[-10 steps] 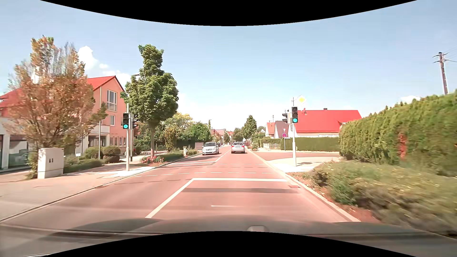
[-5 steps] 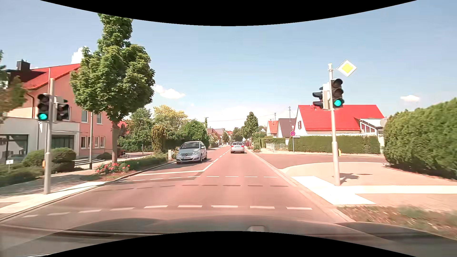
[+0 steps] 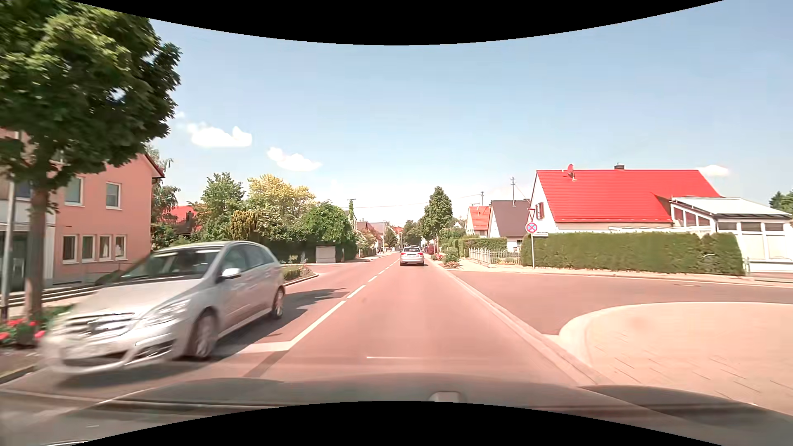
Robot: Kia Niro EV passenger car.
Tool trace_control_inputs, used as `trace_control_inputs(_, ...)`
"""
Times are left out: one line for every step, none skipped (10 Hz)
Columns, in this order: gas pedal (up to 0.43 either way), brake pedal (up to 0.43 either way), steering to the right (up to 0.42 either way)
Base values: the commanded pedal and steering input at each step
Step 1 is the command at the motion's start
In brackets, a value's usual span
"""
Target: Follow the waypoints while adhering to traffic rules and regulations
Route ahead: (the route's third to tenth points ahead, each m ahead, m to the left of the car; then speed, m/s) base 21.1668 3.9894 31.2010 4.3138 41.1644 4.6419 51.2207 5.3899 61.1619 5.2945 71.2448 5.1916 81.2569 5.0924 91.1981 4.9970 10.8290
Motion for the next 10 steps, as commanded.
trace_control_inputs(0.157, 0.0, -0.002)
trace_control_inputs(0.157, 0.0, -0.002)
trace_control_inputs(0.157, 0.0, -0.002)
trace_control_inputs(0.157, 0.0, -0.002)
trace_control_inputs(0.157, 0.0, -0.002)
trace_control_inputs(0.157, 0.0, -0.002)
trace_control_inputs(0.157, 0.0, -0.002)
trace_control_inputs(0.15, 0.0, -0.002)
trace_control_inputs(0.15, 0.0, -0.002)
trace_control_inputs(0.15, 0.0, -0.003)
